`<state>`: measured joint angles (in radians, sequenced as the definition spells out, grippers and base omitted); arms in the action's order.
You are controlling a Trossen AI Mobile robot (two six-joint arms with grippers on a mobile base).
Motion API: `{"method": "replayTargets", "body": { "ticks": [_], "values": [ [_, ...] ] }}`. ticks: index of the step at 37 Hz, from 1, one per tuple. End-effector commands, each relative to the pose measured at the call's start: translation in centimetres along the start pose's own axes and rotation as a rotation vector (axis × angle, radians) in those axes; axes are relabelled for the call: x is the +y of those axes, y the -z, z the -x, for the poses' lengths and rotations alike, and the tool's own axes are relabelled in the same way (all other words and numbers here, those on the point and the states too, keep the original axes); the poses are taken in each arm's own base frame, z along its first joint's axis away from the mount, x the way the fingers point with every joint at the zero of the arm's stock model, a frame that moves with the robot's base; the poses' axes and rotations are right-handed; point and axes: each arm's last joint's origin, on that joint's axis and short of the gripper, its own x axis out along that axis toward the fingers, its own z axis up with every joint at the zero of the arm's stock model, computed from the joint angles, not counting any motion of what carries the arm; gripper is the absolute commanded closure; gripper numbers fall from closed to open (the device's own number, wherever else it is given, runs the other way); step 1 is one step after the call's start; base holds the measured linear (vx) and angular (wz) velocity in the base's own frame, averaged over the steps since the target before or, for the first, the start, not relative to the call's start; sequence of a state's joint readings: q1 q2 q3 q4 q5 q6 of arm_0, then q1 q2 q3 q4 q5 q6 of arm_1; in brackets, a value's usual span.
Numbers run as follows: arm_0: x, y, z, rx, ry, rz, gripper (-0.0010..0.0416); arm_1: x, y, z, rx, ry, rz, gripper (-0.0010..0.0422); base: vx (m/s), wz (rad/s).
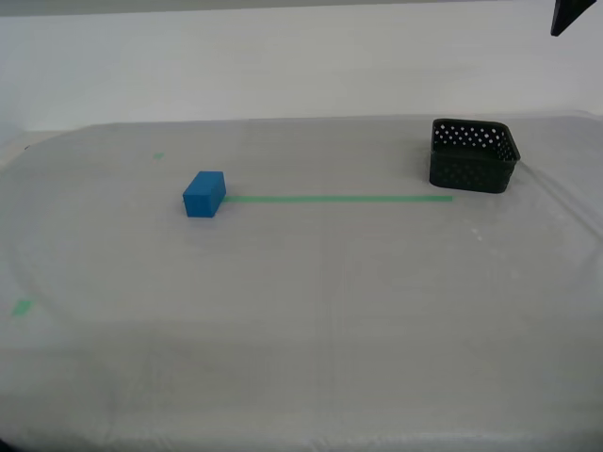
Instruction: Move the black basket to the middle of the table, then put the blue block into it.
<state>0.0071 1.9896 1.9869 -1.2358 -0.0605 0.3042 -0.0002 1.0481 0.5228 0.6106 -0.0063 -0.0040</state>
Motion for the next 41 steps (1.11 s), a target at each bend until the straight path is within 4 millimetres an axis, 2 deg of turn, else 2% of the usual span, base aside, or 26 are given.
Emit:
{"method": "replayTargets", "body": {
  "ticks": [1, 41],
  "values": [
    [0.00, 0.10, -0.08, 0.007, 0.000, -0.005, 0.0406, -0.01, -0.07, 0.00, -0.005, 0.000, -0.001, 0.0412, 0.000, 0.000],
    [0.09, -0.01, -0.06, 0.001, -0.024, -0.010, 0.0406, -0.01, -0.07, 0.00, -0.005, 0.000, -0.001, 0.0412, 0.000, 0.000]
  ]
}}
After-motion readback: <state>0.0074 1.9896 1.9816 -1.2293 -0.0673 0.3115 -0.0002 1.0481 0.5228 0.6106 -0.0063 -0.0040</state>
